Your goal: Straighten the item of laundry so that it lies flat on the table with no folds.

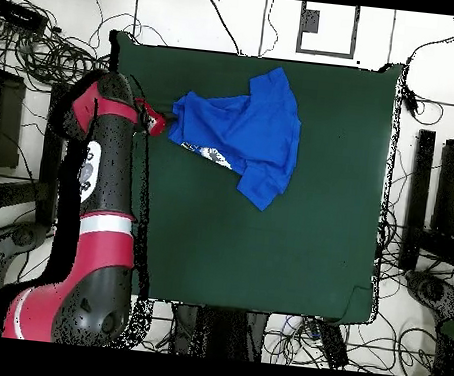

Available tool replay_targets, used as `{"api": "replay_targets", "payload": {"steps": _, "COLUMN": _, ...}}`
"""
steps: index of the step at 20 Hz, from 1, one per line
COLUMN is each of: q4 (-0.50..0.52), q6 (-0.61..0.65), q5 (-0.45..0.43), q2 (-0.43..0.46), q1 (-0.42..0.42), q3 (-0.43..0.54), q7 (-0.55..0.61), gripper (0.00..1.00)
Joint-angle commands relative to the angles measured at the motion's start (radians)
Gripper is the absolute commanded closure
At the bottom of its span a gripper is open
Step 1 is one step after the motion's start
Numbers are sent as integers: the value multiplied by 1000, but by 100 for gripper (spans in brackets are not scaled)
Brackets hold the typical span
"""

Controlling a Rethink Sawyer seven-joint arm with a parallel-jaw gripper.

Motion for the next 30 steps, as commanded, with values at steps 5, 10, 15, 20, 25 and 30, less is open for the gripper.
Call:
{"api": "replay_targets", "payload": {"steps": 5, "q4": 60, "q6": -160, "q5": -66, "q2": 103, "q1": -31, "q3": -7, "q7": 302, "gripper": 100}}
{"api": "replay_targets", "payload": {"steps": 10, "q4": 152, "q6": 18, "q5": 166, "q2": 8, "q1": -87, "q3": 191, "q7": 122, "gripper": 100}}
{"api": "replay_targets", "payload": {"steps": 15, "q4": 102, "q6": 138, "q5": 193, "q2": -13, "q1": -87, "q3": 146, "q7": 76, "gripper": 100}}
{"api": "replay_targets", "payload": {"steps": 20, "q4": 40, "q6": 238, "q5": 228, "q2": -12, "q1": -94, "q3": 122, "q7": 42, "gripper": 100}}
{"api": "replay_targets", "payload": {"steps": 25, "q4": 67, "q6": 193, "q5": 235, "q2": -13, "q1": -79, "q3": 122, "q7": 73, "gripper": 100}}
{"api": "replay_targets", "payload": {"steps": 30, "q4": 108, "q6": 71, "q5": 210, "q2": 9, "q1": -58, "q3": 118, "q7": 139, "gripper": 100}}
